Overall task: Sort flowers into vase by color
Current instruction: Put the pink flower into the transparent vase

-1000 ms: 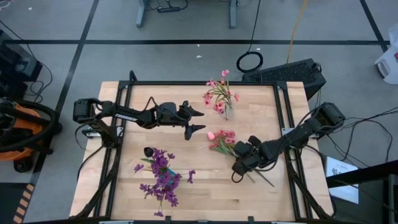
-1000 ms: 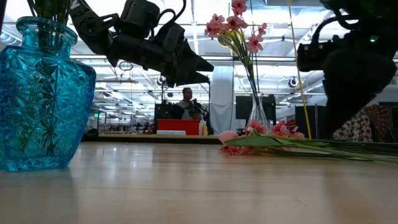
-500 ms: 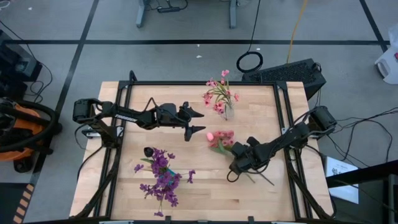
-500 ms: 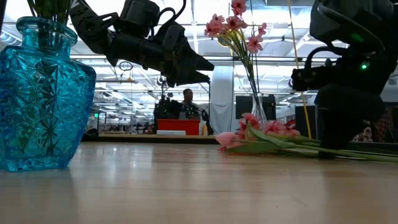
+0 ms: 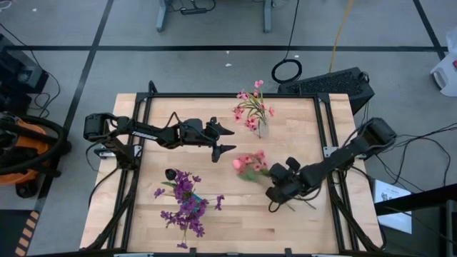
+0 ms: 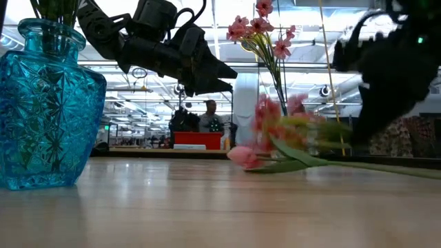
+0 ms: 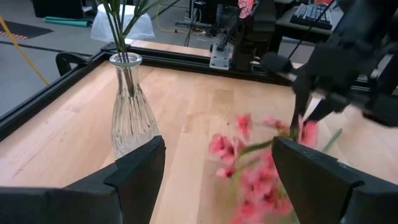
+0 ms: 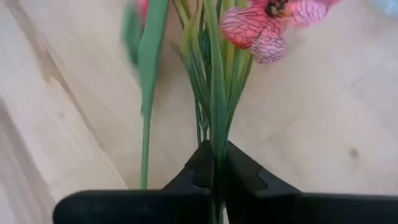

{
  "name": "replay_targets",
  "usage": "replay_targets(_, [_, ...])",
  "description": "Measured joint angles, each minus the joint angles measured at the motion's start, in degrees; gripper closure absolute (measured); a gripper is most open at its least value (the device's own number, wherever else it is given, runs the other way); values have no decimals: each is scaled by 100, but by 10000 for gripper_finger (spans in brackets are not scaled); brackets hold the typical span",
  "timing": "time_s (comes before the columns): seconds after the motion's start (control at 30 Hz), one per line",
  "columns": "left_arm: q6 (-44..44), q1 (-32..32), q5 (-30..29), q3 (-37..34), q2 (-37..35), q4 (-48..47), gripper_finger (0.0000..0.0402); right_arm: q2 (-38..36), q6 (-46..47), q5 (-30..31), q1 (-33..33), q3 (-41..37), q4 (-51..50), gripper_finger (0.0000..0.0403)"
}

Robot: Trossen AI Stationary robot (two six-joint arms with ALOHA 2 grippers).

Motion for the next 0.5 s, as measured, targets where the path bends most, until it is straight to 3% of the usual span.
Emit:
replay_targets(0.3, [2,0,0,0,0,-7,105,-972,-272,1026,526,0,58,398])
replay_targets(0.5, [-40,0,0,0,0,-17,105,-1607,-1217,1887,780,0,782,398])
